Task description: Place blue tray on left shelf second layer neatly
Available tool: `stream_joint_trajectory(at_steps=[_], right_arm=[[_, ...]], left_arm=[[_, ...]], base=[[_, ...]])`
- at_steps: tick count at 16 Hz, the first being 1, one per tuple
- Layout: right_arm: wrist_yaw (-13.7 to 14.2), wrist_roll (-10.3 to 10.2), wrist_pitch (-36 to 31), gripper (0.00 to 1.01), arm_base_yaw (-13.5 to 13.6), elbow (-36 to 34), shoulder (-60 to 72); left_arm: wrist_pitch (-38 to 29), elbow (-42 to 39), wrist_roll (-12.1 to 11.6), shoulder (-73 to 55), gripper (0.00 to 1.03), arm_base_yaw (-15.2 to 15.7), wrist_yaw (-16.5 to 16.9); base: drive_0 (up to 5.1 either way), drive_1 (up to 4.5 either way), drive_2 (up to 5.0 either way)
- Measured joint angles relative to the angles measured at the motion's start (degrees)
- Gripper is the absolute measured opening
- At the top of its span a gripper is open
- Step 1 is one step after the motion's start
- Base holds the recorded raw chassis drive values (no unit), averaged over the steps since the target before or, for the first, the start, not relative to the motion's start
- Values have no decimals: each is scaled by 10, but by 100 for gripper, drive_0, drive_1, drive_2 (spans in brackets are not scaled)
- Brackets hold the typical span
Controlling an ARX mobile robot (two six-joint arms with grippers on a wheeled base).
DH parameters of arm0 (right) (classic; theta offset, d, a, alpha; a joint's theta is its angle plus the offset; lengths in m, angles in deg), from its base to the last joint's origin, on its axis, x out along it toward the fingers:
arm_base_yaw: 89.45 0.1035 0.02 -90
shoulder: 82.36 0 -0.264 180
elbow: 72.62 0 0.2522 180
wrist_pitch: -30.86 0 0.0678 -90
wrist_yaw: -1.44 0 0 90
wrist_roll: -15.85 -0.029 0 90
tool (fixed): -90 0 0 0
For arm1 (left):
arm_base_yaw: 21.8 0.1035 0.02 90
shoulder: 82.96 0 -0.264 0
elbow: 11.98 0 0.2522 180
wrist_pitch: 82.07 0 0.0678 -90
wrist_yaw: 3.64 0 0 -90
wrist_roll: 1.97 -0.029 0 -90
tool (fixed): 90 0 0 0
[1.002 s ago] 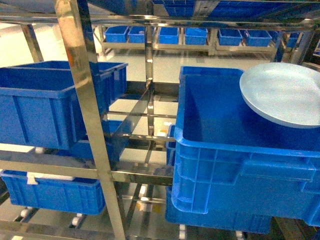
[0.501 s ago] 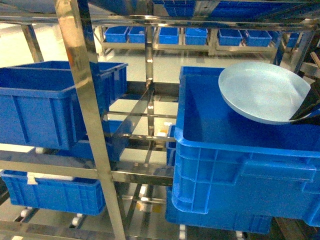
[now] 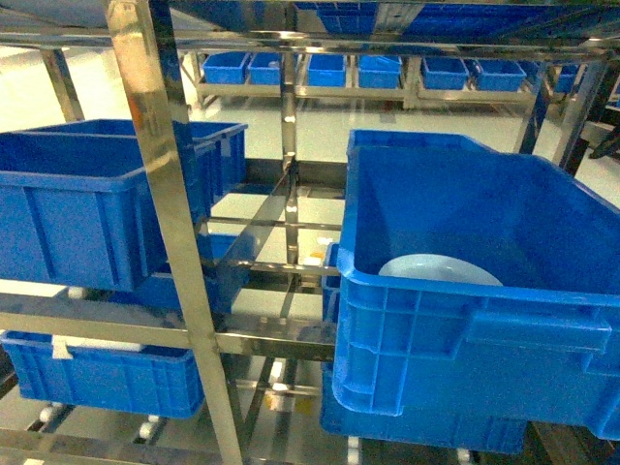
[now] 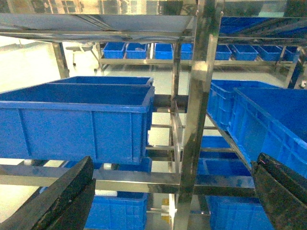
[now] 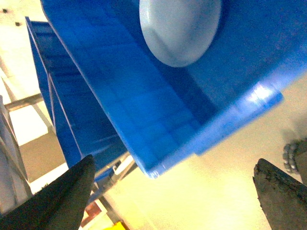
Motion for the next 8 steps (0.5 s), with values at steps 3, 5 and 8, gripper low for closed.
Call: stream_joint_trajectory(at_steps=[3, 5, 8], right_arm=[[-2, 33, 64, 98, 26, -138, -153], [26, 75, 99, 98, 20, -214, -229], [95, 185, 1, 98, -25, -229, -199]], left_arm=[[0, 0, 0, 0, 98, 0, 0], [0, 0, 0, 0, 98, 0, 0], [0, 0, 0, 0, 98, 0, 0]], base=[[0, 0, 0], [0, 0, 0], [0, 0, 0]])
